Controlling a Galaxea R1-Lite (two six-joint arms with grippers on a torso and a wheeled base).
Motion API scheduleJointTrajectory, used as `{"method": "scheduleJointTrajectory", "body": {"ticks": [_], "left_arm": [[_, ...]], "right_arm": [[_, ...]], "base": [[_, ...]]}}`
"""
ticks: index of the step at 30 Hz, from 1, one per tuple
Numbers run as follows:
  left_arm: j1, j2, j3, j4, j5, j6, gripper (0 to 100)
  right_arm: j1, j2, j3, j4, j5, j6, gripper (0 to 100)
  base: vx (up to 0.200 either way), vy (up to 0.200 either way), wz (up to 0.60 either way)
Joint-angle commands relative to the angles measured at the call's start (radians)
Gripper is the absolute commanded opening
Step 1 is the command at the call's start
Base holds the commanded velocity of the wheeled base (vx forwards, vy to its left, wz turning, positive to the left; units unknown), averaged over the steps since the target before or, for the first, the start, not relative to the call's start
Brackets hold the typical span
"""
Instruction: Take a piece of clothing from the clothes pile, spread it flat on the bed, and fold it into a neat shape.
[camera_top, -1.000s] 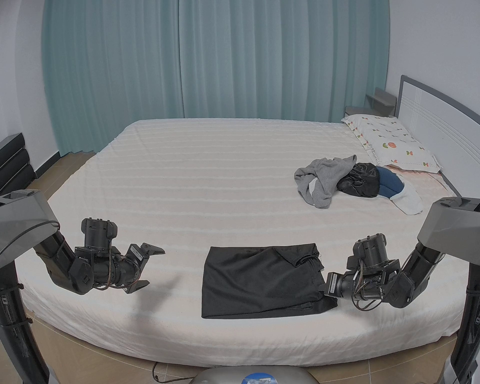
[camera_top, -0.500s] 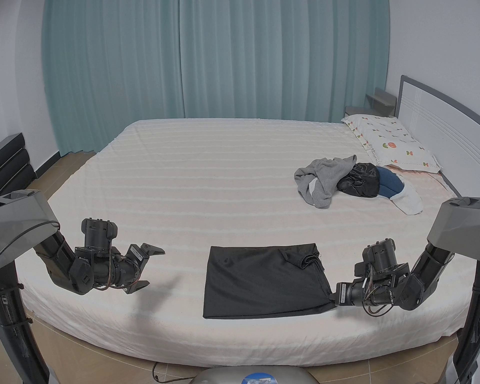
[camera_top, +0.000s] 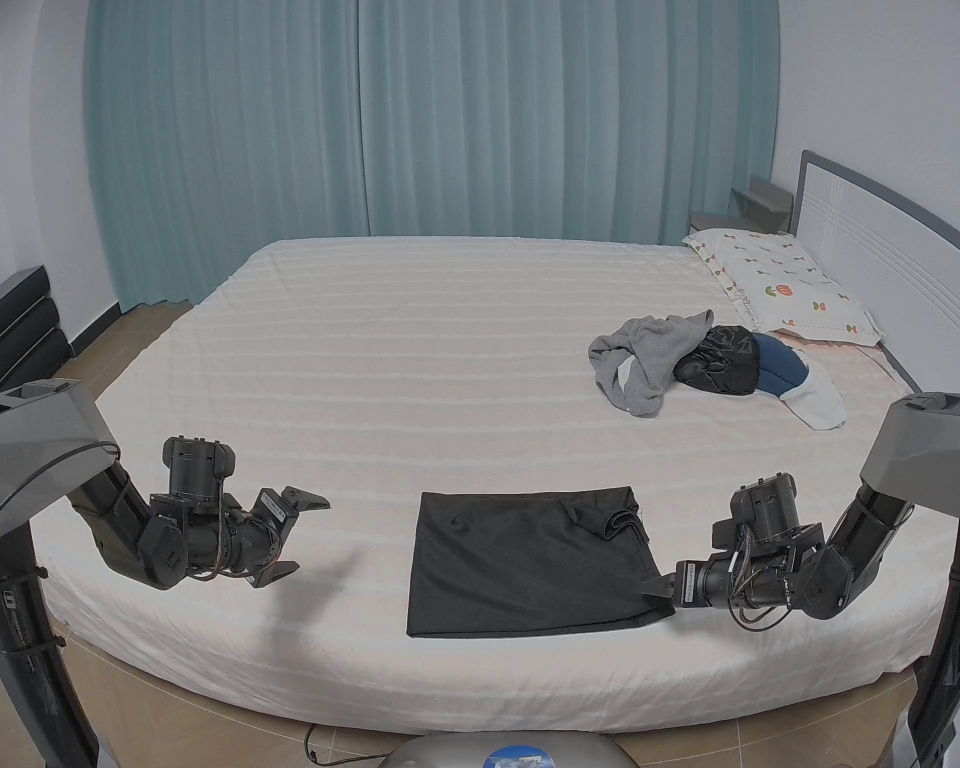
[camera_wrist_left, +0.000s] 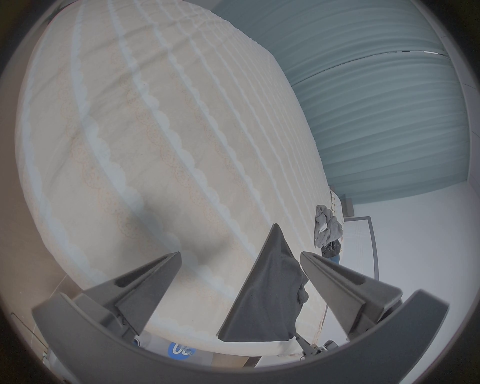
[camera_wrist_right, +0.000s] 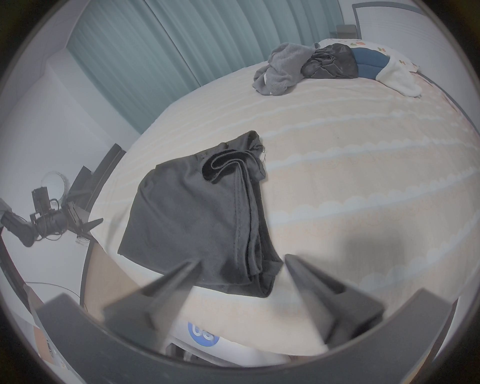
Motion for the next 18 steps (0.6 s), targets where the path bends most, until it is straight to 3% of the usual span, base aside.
{"method": "scheduleJointTrajectory", "body": {"ticks": [1,4,5,7,9,14,18], "left_arm": [[0.000,0.001,-0.007,-0.001,0.004,-0.006,100],[0.001,0.003,-0.030,0.004,0.040,-0.040,100],[0.001,0.003,-0.030,0.004,0.040,-0.045,100],[0.001,0.001,-0.030,0.004,0.043,-0.062,100],[0.000,0.001,-0.027,0.004,0.043,-0.060,100],[-0.002,0.003,-0.024,0.001,0.044,-0.059,100],[-0.002,0.003,-0.024,0.001,0.044,-0.059,100]], "right_arm": [[0.006,-0.013,-0.046,-0.011,0.006,0.054,100],[0.041,0.005,-0.101,-0.036,0.003,0.193,100],[0.043,0.005,-0.103,-0.037,0.004,0.201,100],[0.086,0.033,-0.132,-0.086,0.001,0.330,100],[0.113,0.051,-0.150,-0.117,-0.005,0.382,100],[0.145,0.062,-0.193,-0.112,-0.002,0.431,100],[0.159,0.110,-0.230,-0.120,0.007,0.437,100]], "base": [[0.000,0.000,0.00],[0.000,0.000,0.00],[0.000,0.000,0.00],[0.000,0.000,0.00],[0.100,0.000,0.00],[0.200,0.000,0.00],[0.000,0.000,0.00]]}}
